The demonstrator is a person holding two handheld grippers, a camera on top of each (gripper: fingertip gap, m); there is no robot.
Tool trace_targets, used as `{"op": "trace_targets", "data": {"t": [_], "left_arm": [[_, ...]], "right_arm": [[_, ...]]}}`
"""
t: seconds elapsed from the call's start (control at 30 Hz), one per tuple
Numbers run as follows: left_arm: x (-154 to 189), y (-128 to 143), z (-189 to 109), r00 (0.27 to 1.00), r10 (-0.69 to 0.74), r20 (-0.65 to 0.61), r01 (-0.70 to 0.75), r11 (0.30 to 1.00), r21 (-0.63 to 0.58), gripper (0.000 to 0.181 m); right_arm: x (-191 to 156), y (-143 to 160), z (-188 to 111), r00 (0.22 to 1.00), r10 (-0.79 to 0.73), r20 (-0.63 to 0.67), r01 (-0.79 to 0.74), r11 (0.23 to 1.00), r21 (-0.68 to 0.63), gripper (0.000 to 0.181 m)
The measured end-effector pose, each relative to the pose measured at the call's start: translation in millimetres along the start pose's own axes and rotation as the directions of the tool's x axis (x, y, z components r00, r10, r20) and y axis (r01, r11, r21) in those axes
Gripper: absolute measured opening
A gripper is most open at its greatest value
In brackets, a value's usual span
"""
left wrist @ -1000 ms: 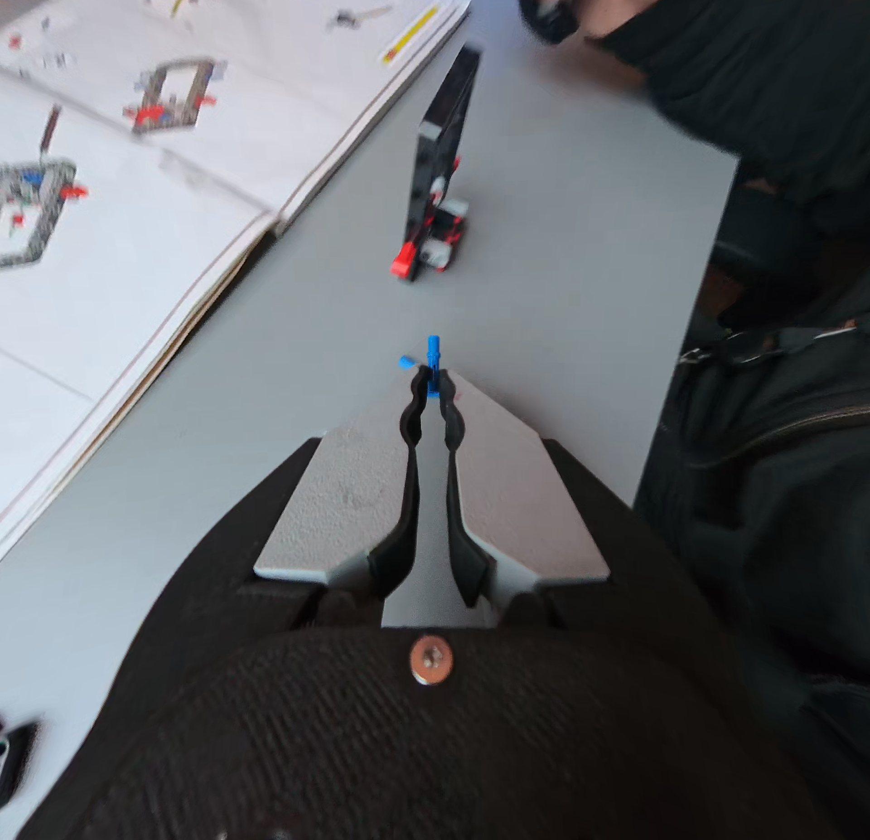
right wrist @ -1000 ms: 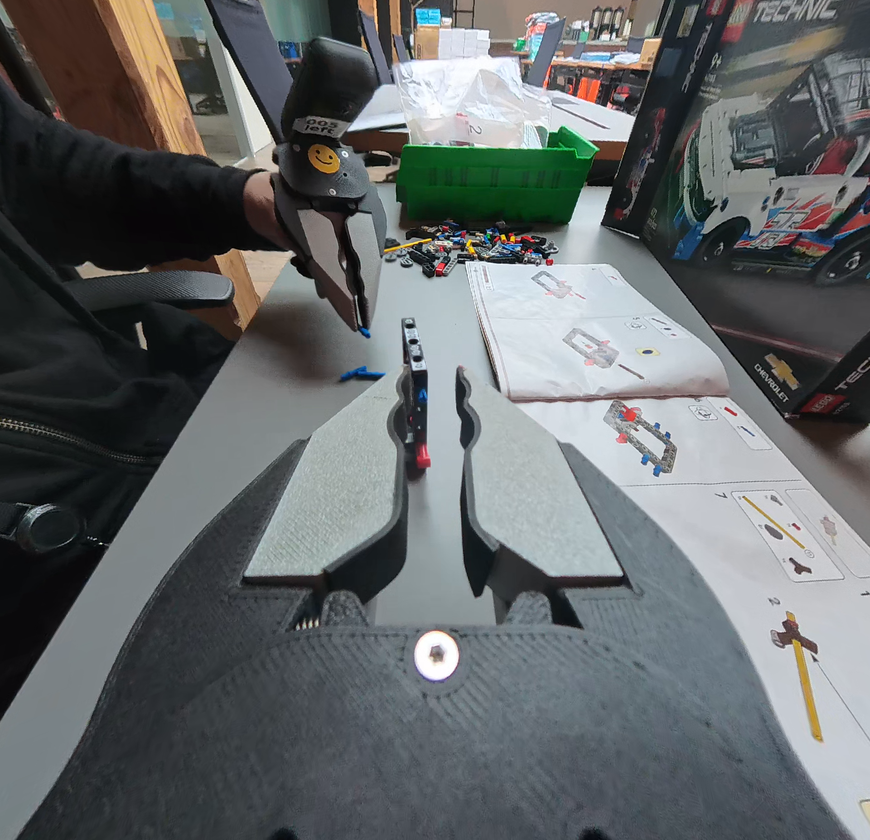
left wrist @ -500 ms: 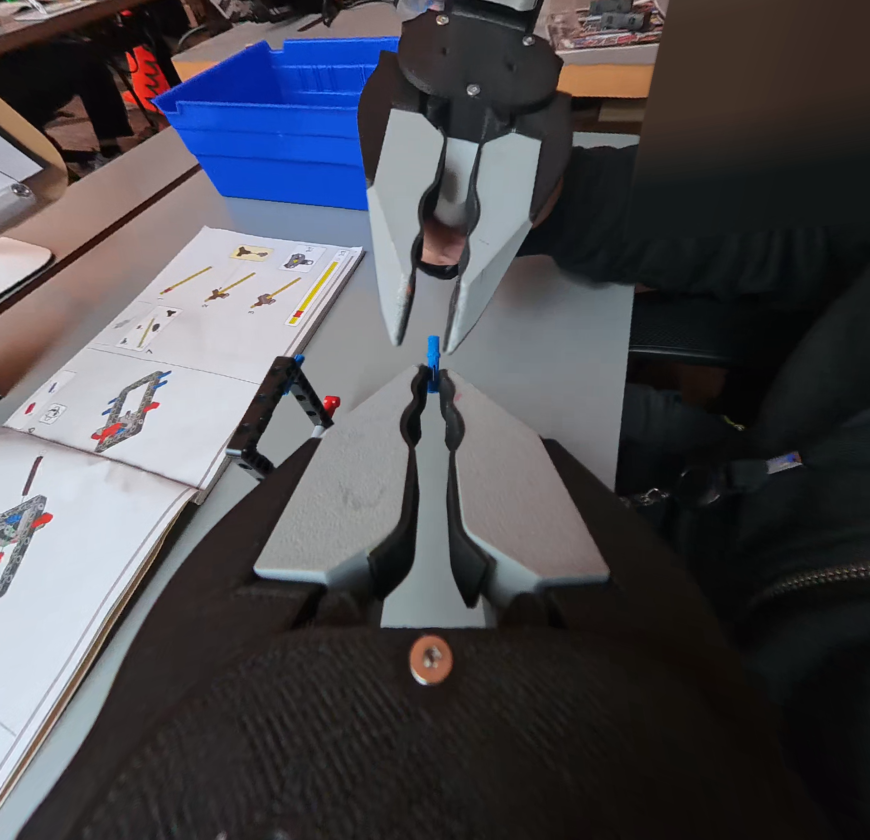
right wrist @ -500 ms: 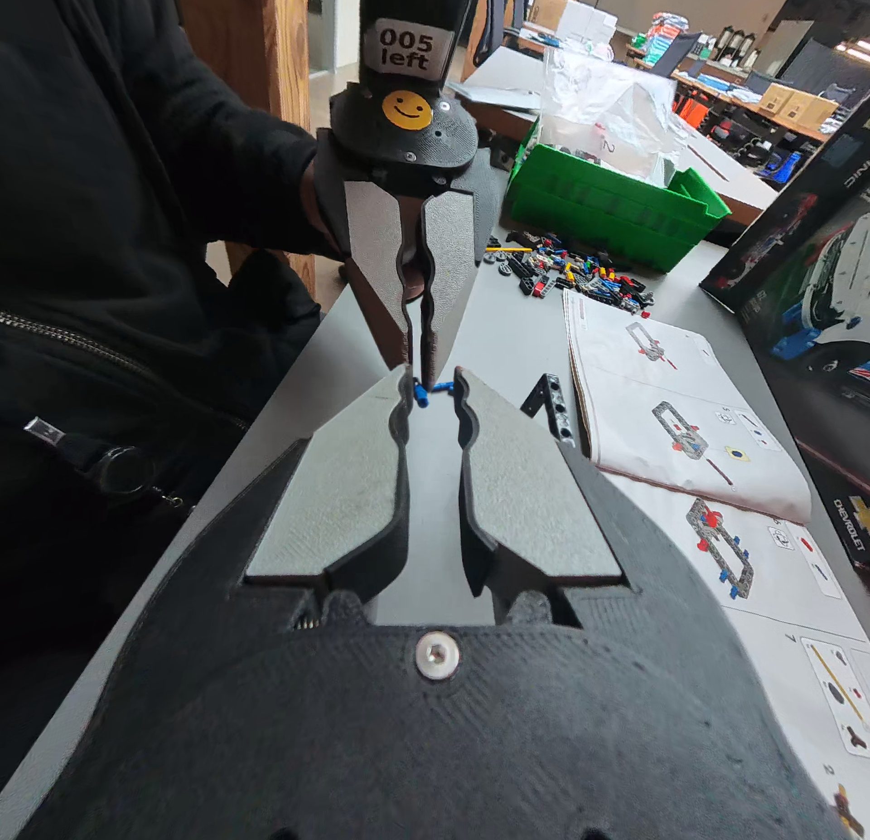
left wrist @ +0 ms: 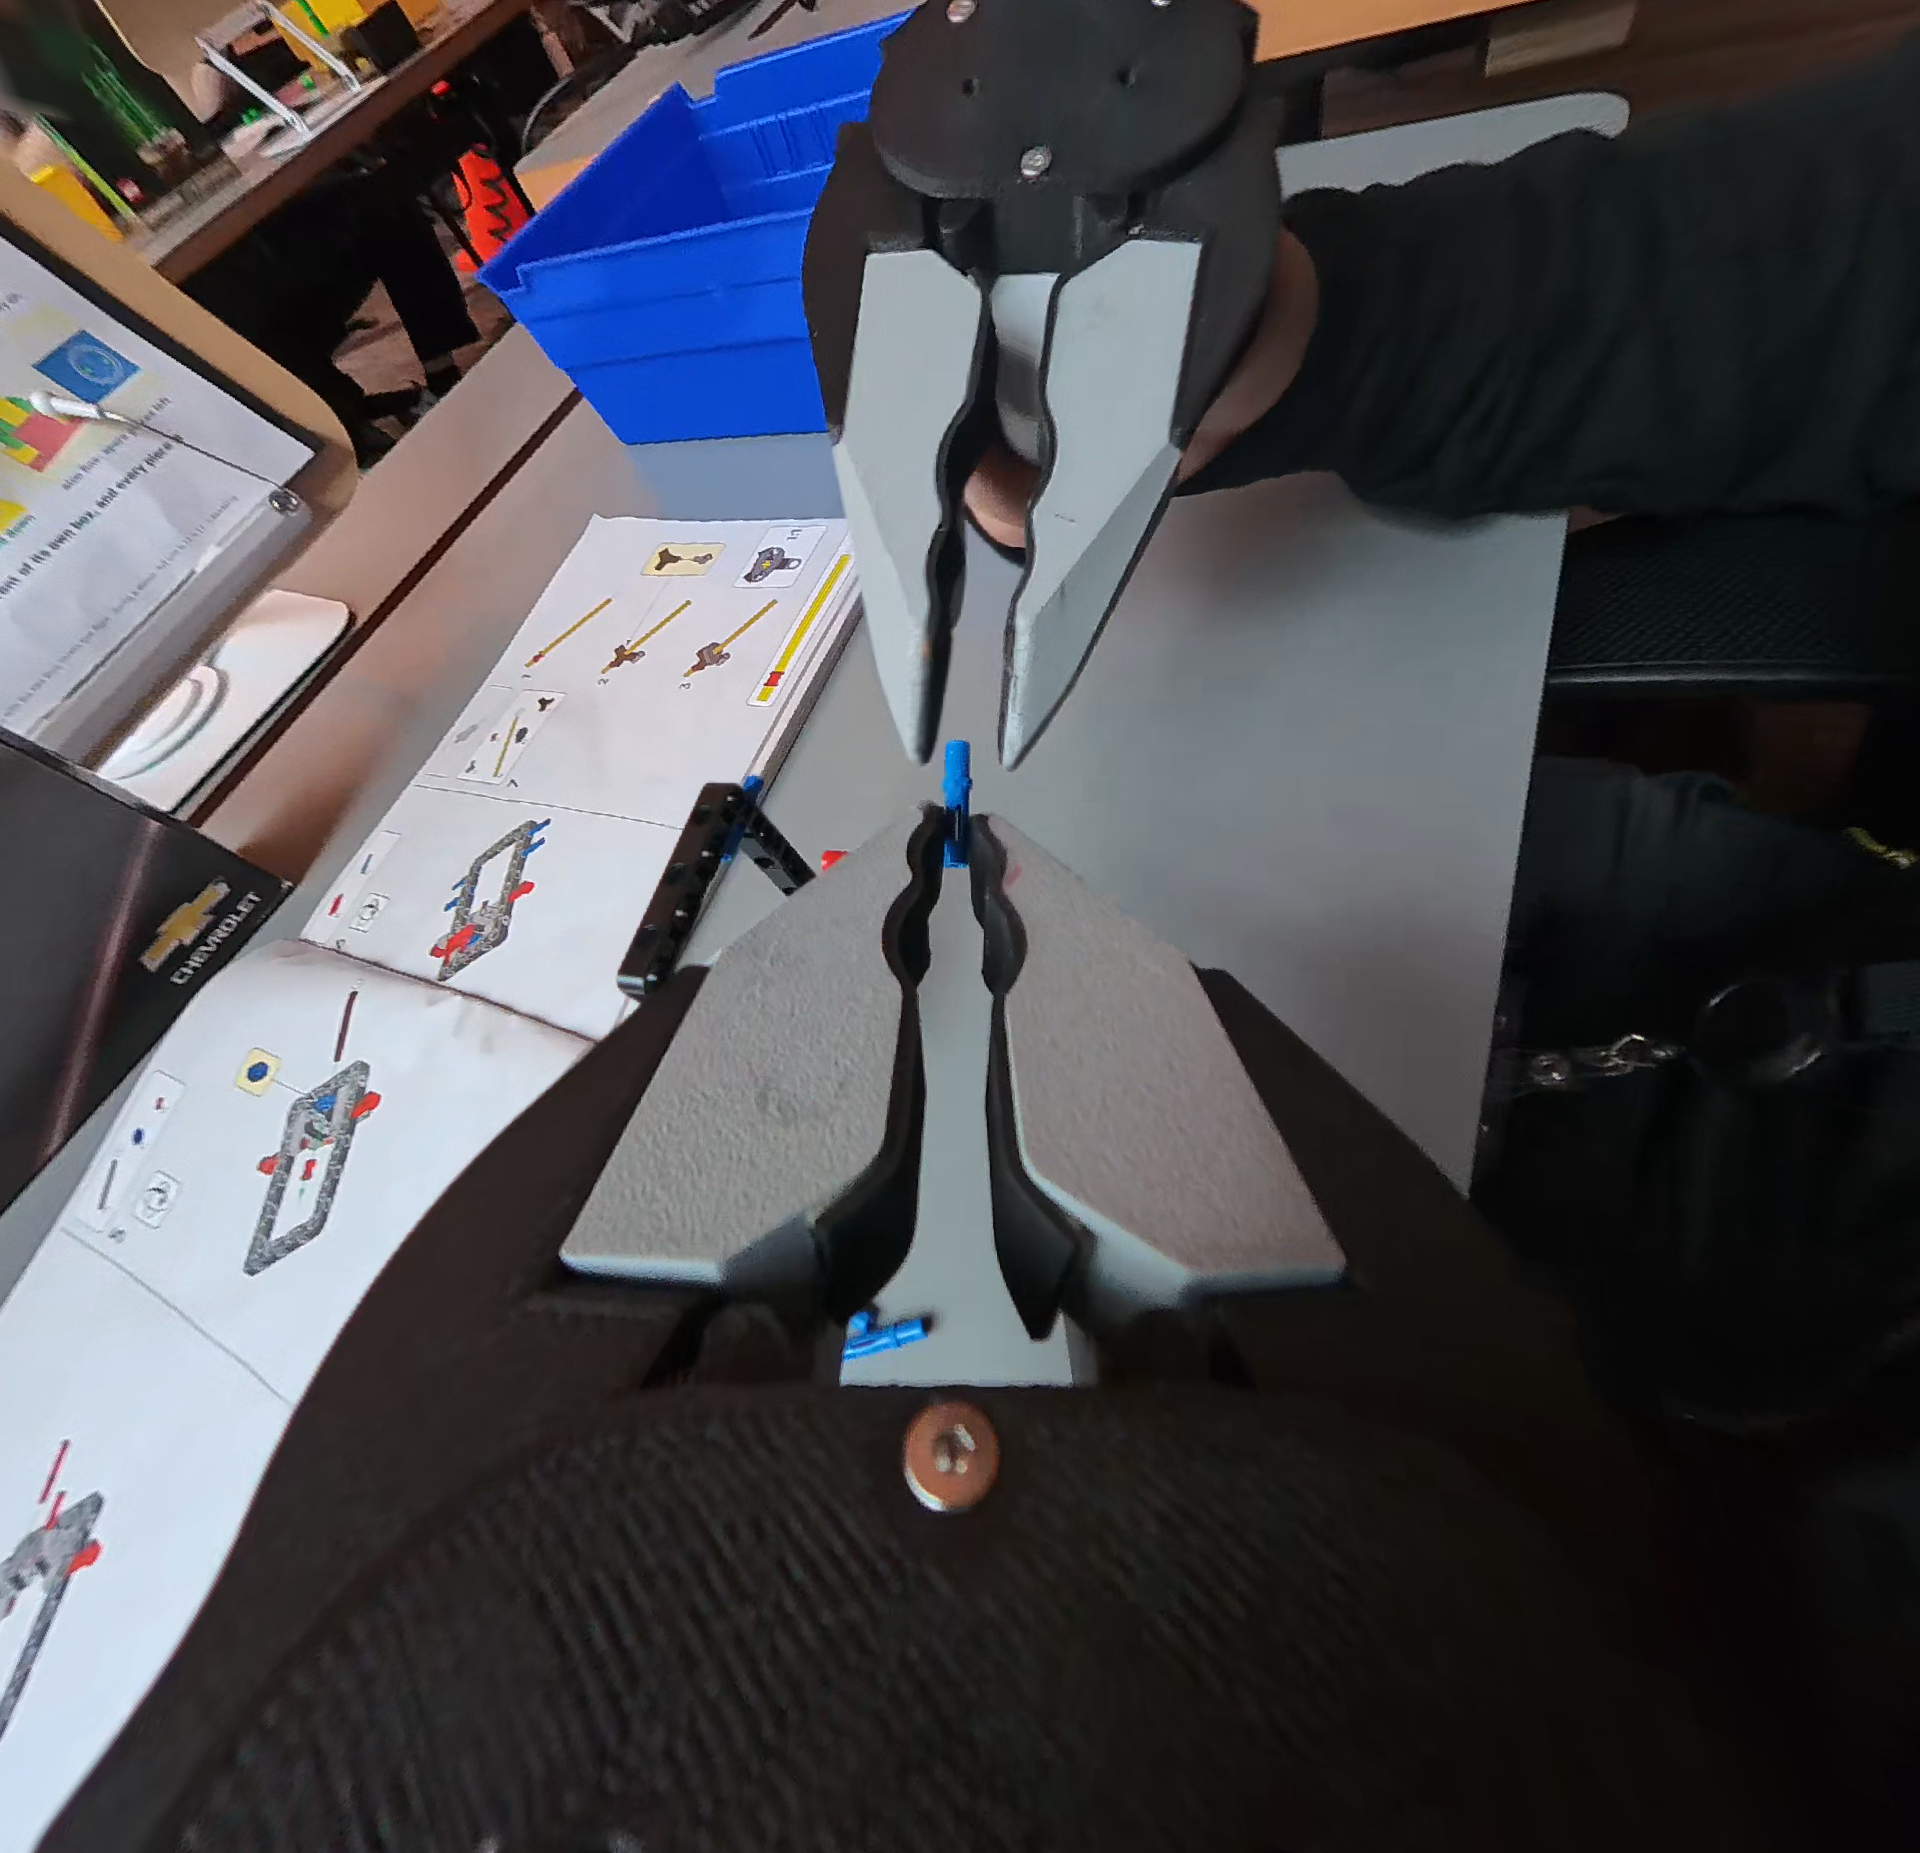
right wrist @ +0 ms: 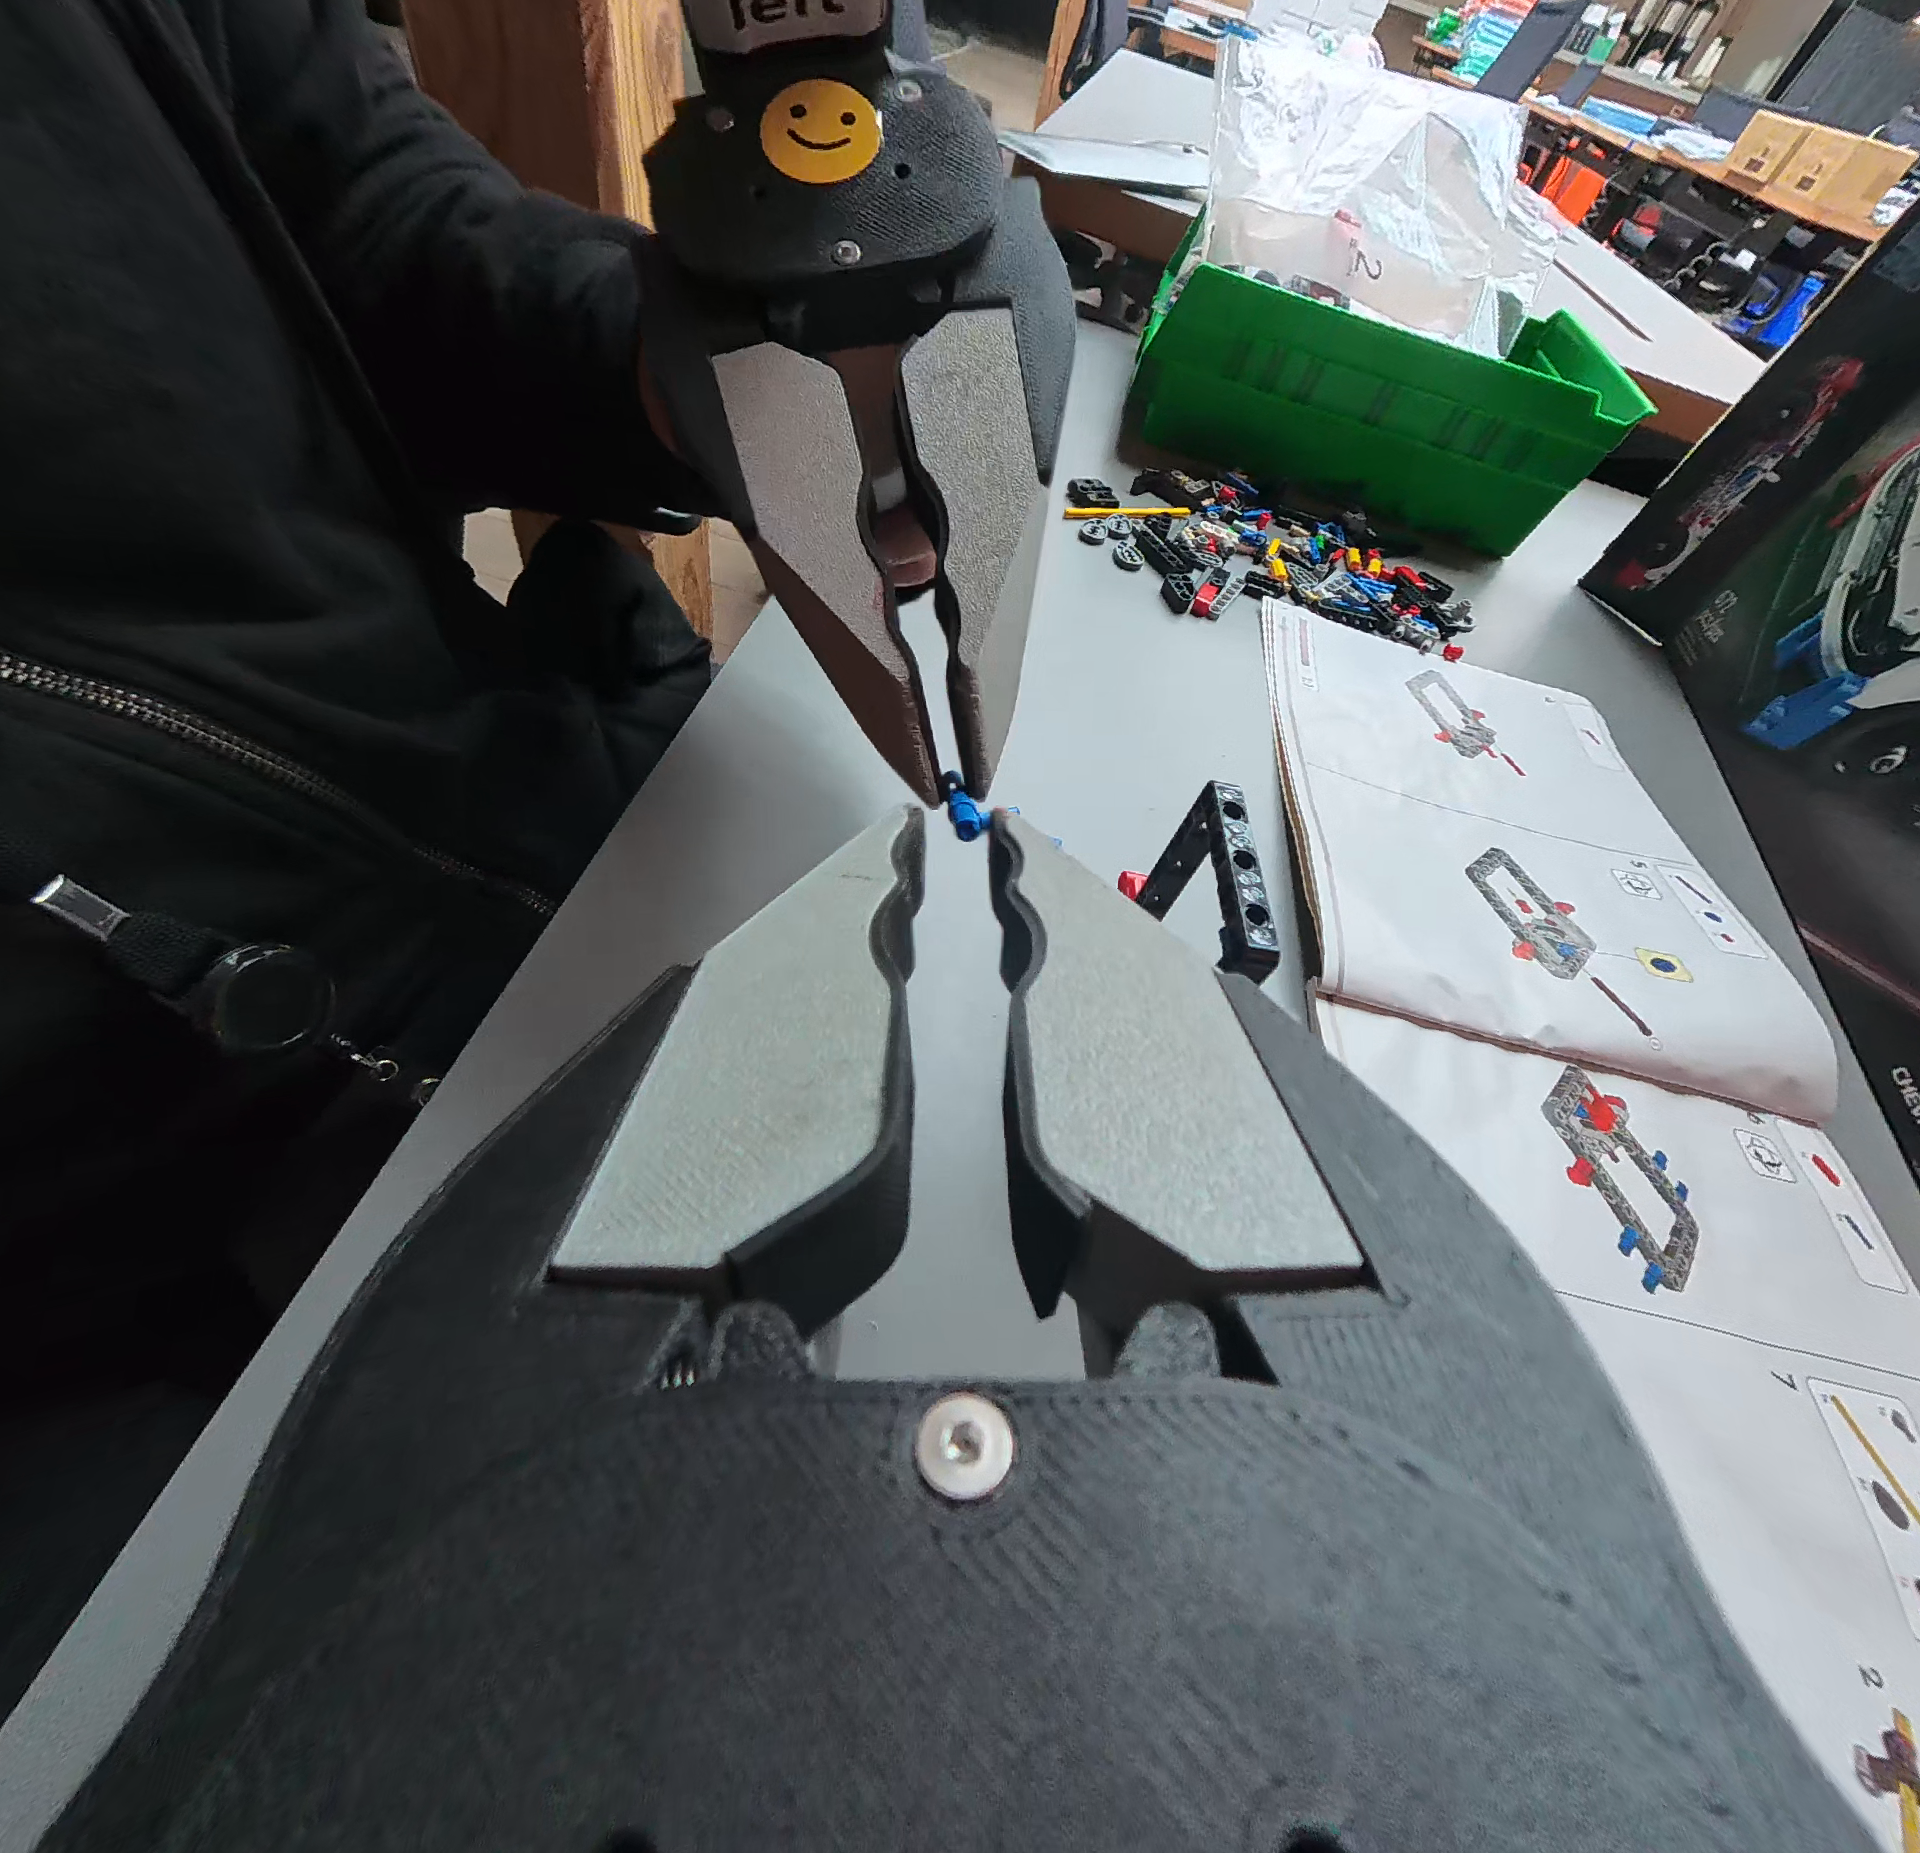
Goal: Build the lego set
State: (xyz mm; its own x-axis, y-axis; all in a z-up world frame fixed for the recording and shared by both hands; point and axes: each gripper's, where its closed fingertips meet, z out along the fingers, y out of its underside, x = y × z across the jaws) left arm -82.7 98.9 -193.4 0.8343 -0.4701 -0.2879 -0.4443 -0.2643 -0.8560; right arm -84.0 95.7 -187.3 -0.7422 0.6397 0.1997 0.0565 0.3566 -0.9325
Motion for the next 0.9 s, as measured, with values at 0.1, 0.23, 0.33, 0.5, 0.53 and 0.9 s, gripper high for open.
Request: {"op": "trace_targets", "data": {"t": [0.1,0.23,0.33,0.5,0.53,0.9], "left_arm": [[1.2,1.4,1.4,0.998,0.059,0.023,-0.058,0.998,-0.028,0.002],[1.8,4.0,2.7,0.993,0.107,0.041,-0.105,0.993,-0.062,0.002],[5.5,2.9,4.2,0.994,0.110,0.025,-0.108,0.992,-0.063,0.003],[5.0,4.3,4.6,0.995,0.100,0.014,-0.099,0.993,-0.062,0.002],[5.2,4.1,4.4,0.996,0.091,0.008,-0.091,0.994,-0.057,0.002],[-0.8,10.8,1.9,0.991,0.119,0.054,-0.114,0.991,-0.075,0.006]], "right_arm": [[0.1,-0.1,1.4,1.000,0.004,-0.001,-0.004,1.000,0.004,0.008],[-0.6,3.6,3.1,1.000,-0.017,-0.007,0.017,1.000,-0.019,0.001],[-3.4,3.6,5.1,1.000,-0.014,0.010,0.014,1.000,-0.019,0.008],[-5.0,8.3,7.9,0.998,-0.058,-0.001,0.058,0.997,-0.054,0.005],[-4.8,8.4,7.9,0.998,-0.067,-0.006,0.067,0.996,-0.056,0.003],[2.6,8.1,3.6,0.995,0.094,0.033,-0.094,0.996,-0.010,0.002]]}}
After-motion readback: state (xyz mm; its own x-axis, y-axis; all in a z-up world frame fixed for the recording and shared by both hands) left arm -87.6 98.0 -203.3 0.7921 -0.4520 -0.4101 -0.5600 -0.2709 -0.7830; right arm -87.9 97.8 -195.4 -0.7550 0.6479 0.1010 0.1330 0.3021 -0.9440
